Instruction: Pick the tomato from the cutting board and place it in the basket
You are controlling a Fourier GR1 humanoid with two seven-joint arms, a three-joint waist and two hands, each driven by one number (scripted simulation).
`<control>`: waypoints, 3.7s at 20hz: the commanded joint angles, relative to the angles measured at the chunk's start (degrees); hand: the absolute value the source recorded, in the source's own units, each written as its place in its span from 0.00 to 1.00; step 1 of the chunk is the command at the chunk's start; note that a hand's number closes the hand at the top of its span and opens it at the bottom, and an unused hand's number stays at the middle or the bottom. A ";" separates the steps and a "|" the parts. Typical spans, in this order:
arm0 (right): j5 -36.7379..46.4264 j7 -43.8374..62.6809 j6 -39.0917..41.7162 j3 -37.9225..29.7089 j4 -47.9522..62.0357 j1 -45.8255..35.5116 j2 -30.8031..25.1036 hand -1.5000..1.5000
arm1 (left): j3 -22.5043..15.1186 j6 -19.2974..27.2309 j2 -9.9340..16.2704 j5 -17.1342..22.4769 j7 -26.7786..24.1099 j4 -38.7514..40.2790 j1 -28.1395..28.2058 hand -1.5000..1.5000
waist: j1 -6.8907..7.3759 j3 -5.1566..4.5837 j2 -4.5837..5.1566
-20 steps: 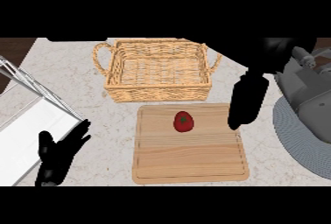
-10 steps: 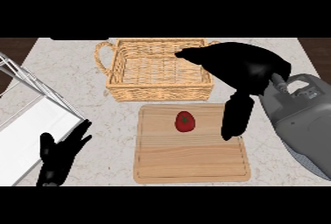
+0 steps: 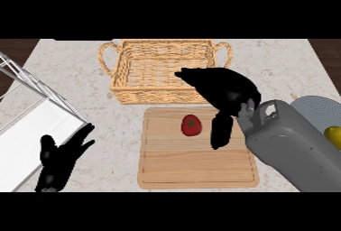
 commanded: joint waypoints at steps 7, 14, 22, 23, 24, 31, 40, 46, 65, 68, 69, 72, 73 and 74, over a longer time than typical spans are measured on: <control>11.53 -7.11 -2.51 2.39 5.74 5.93 4.59 0.00 | 1.66 -0.41 -1.20 -2.08 2.08 2.49 1.31 0.50 | -0.13 -0.30 0.23; 16.93 -18.40 -6.25 -0.12 12.36 9.01 2.64 0.00 | 3.45 -3.29 0.10 -2.35 1.64 1.31 3.36 0.50 | 0.19 -0.28 0.31; 24.52 -17.53 -9.91 2.21 15.49 11.37 10.68 0.00 | 4.02 -4.49 -1.62 -3.85 -0.20 -0.53 6.98 0.50 | 0.17 -0.30 0.20; 23.83 -19.50 -9.26 -0.56 17.86 8.99 10.58 0.00 | 4.67 -4.66 -1.87 -4.01 1.82 1.70 3.41 0.50 | 0.05 -0.30 0.26; 23.88 -15.64 -7.98 1.13 11.50 12.40 10.84 0.00 | 1.25 0.59 -6.22 -7.16 3.34 0.62 3.24 0.50 | -0.40 -0.30 0.13; 28.94 -20.52 -9.69 1.29 20.70 10.75 14.06 0.00 | 4.70 -3.37 -5.49 -5.65 3.65 3.37 0.30 0.50 | -0.25 -0.31 0.24; 32.66 -19.24 -7.84 0.50 24.71 11.64 16.51 0.00 | 6.26 -4.28 -4.85 -6.87 3.37 1.07 3.32 0.50 | -0.09 -0.30 0.21; 34.85 -24.62 -10.16 -1.46 27.15 12.40 15.85 0.00 | 6.70 -5.78 -5.45 -8.34 2.12 3.01 3.33 0.50 | -0.13 -0.31 0.25; 48.02 -34.37 -20.60 0.67 37.54 12.87 18.22 1.00 | 9.63 -8.57 -6.89 -8.56 4.54 0.86 3.27 0.50 | 0.00 -0.30 0.29; 38.49 -10.85 -20.36 7.64 31.50 10.01 21.68 1.00 | 6.44 -7.37 -7.93 -10.91 5.17 -0.22 2.12 0.50 | 3.94 -0.31 0.78; 38.05 -6.95 -21.95 8.46 30.85 11.22 21.71 1.00 | 6.12 -8.34 -7.52 -10.59 5.23 -0.66 2.52 0.50 | 4.95 -0.30 0.82; 35.88 1.07 -23.78 8.78 28.67 9.96 21.75 1.00 | 5.49 -9.32 -7.28 -10.66 5.36 -0.73 0.92 0.50 | 7.49 -0.34 1.23; 35.67 4.24 -24.52 10.31 28.29 8.93 21.76 1.00 | 5.28 -8.74 -7.87 -10.94 5.42 -0.78 0.25 0.50 | 8.20 -0.36 1.24; 35.01 6.87 -24.92 10.63 27.39 7.05 21.77 1.00 | 5.43 -9.54 -6.85 -10.89 6.40 -0.39 -0.59 0.50 | 8.71 -0.35 1.31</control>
